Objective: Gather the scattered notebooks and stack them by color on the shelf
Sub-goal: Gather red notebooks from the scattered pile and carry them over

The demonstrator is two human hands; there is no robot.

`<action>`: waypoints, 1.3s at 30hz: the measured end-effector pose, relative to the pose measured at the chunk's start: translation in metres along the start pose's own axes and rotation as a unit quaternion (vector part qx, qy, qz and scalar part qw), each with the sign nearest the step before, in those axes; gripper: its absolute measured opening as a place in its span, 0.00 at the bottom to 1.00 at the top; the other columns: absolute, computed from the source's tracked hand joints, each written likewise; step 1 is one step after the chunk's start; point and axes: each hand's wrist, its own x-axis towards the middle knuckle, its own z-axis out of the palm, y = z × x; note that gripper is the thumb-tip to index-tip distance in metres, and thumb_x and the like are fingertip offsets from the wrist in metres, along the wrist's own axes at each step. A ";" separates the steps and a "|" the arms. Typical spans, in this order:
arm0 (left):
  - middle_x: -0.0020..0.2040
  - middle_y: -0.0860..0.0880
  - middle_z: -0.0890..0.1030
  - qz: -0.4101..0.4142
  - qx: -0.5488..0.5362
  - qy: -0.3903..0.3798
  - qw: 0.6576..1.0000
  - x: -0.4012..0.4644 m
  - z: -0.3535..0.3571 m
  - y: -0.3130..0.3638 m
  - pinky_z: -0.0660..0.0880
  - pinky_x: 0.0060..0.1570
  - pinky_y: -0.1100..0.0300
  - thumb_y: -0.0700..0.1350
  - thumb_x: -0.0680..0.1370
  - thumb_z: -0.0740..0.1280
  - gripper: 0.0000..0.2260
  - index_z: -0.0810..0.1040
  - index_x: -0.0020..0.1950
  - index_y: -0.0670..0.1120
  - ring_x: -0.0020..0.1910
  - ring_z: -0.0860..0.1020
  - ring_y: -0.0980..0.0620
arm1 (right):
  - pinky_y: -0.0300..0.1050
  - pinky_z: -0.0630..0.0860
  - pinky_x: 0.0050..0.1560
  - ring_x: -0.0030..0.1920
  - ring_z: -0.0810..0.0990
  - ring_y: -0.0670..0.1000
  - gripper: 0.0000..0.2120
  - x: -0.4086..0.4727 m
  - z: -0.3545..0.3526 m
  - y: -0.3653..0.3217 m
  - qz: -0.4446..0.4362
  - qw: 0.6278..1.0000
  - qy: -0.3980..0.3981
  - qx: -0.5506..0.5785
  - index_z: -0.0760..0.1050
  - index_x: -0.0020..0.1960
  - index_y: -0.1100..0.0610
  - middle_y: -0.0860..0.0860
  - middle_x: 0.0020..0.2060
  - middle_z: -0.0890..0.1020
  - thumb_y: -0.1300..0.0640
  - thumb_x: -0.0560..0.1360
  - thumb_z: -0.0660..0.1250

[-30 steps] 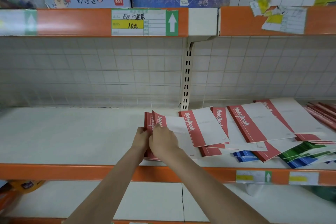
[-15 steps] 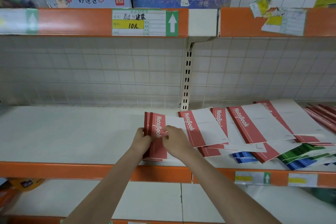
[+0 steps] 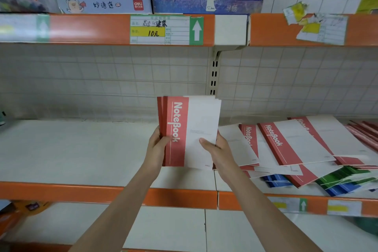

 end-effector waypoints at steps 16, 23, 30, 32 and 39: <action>0.55 0.58 0.79 0.018 0.129 -0.001 0.991 -0.014 0.006 -0.015 0.73 0.44 0.70 0.51 0.78 0.65 0.13 0.71 0.61 0.54 0.52 0.79 0.59 | 0.34 0.75 0.51 0.51 0.78 0.40 0.09 -0.015 0.011 0.012 -0.076 0.991 0.048 -0.101 0.71 0.58 0.43 0.38 0.52 0.78 0.52 0.79 0.61; 0.58 0.49 0.76 -0.069 0.196 -0.019 0.978 -0.021 0.026 -0.010 0.71 0.54 0.55 0.52 0.82 0.55 0.14 0.69 0.62 0.45 0.56 0.76 0.47 | 0.29 0.70 0.30 0.40 0.73 0.40 0.16 -0.028 -0.015 0.006 -0.008 0.978 0.105 -0.182 0.67 0.63 0.57 0.47 0.49 0.76 0.48 0.81 0.56; 0.57 0.47 0.78 -0.128 0.144 -0.113 0.975 -0.049 0.091 -0.020 0.74 0.50 0.55 0.47 0.82 0.57 0.10 0.72 0.61 0.46 0.52 0.78 0.48 | 0.36 0.71 0.35 0.40 0.73 0.41 0.10 -0.084 -0.080 0.009 0.091 0.967 0.196 -0.137 0.67 0.57 0.56 0.53 0.50 0.77 0.50 0.82 0.55; 0.57 0.48 0.79 -0.145 0.124 -0.145 0.971 -0.062 0.122 -0.024 0.76 0.50 0.53 0.47 0.82 0.59 0.10 0.72 0.62 0.48 0.52 0.79 0.48 | 0.34 0.73 0.31 0.39 0.75 0.43 0.12 -0.108 -0.105 0.007 0.085 0.962 0.232 -0.119 0.69 0.60 0.58 0.50 0.45 0.78 0.53 0.82 0.56; 0.59 0.49 0.78 -0.138 0.143 -0.284 0.938 -0.128 0.253 -0.035 0.75 0.56 0.52 0.49 0.82 0.58 0.14 0.70 0.67 0.50 0.55 0.78 0.47 | 0.31 0.67 0.22 0.30 0.70 0.43 0.05 -0.210 -0.212 0.000 0.109 0.910 0.386 -0.105 0.66 0.50 0.52 0.47 0.35 0.72 0.51 0.82 0.56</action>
